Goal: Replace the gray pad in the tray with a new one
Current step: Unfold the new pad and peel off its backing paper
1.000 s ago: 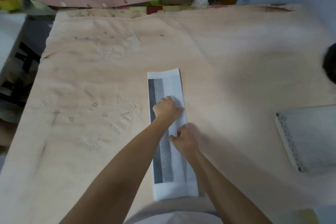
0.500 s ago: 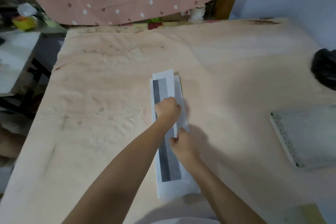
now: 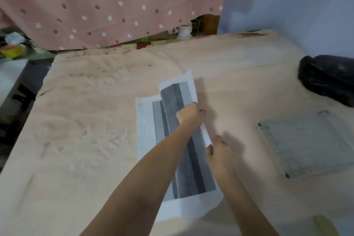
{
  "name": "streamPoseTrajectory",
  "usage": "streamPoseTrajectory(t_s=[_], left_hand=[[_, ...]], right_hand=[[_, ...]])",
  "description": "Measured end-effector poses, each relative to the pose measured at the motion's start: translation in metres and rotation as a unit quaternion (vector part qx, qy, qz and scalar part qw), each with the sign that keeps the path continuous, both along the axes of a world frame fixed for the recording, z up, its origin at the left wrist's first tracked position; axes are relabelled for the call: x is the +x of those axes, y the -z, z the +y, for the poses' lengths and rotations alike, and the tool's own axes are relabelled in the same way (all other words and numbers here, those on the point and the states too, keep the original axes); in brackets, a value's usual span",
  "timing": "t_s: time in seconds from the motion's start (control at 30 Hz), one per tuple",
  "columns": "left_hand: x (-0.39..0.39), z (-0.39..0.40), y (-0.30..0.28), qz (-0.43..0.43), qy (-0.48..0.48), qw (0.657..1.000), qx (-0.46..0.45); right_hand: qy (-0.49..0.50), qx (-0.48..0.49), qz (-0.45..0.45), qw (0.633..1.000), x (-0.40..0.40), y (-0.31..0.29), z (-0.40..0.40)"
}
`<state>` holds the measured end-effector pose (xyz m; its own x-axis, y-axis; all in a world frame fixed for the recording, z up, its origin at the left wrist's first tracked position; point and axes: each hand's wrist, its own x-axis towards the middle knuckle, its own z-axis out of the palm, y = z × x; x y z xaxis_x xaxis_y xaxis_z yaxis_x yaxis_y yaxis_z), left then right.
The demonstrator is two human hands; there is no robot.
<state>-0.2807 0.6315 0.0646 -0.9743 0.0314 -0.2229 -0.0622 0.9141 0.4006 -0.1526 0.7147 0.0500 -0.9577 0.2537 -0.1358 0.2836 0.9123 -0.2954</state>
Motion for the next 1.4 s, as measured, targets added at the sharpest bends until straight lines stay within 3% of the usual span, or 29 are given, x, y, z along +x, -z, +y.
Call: streamPoseTrajectory(t_s=[0.27, 0.4, 0.5, 0.63, 0.7, 0.83, 0.9, 1.0, 1.13, 1.27, 1.4], left_hand=[[-0.005, 0.069, 0.025, -0.064, -0.043, 0.995, 0.066], [-0.008, 0.089, 0.043, -0.103, -0.057, 0.989, 0.085], [-0.007, 0.098, 0.056, -0.140, -0.067, 0.976, 0.155], [0.005, 0.093, 0.067, -0.118, -0.072, 0.963, 0.232], [0.016, 0.077, 0.071, -0.054, -0.080, 0.973, 0.212], [0.033, 0.022, 0.080, 0.067, -0.156, 0.984, 0.048], [0.040, -0.009, 0.080, 0.061, -0.204, 0.977, -0.018], [0.053, -0.049, 0.079, 0.011, -0.265, 0.961, -0.079], [0.070, -0.087, 0.082, -0.045, -0.306, 0.946, -0.094], [0.081, -0.104, 0.083, -0.046, -0.280, 0.956, -0.072], [0.083, -0.115, 0.077, -0.092, -0.297, 0.950, 0.025]], right_hand=[[-0.024, -0.029, -0.021, 0.999, -0.018, 0.024, 0.082], [-0.020, 0.038, 0.004, 0.999, -0.012, 0.041, 0.112], [-0.064, 0.096, -0.044, 0.992, -0.010, 0.054, 0.123], [-0.042, 0.066, -0.069, 0.994, -0.003, 0.063, 0.126], [-0.040, 0.055, -0.036, 0.997, 0.000, 0.063, 0.122], [-0.140, 0.015, -0.068, 0.988, -0.005, 0.058, 0.089], [-0.183, -0.053, -0.071, 0.979, -0.007, 0.055, 0.061], [-0.266, -0.077, -0.083, 0.957, -0.006, 0.050, 0.015], [-0.349, -0.086, -0.133, 0.924, 0.005, 0.048, -0.045], [-0.400, -0.035, -0.153, 0.903, 0.021, 0.049, -0.092], [-0.370, -0.022, -0.152, 0.916, 0.037, 0.048, -0.116]])
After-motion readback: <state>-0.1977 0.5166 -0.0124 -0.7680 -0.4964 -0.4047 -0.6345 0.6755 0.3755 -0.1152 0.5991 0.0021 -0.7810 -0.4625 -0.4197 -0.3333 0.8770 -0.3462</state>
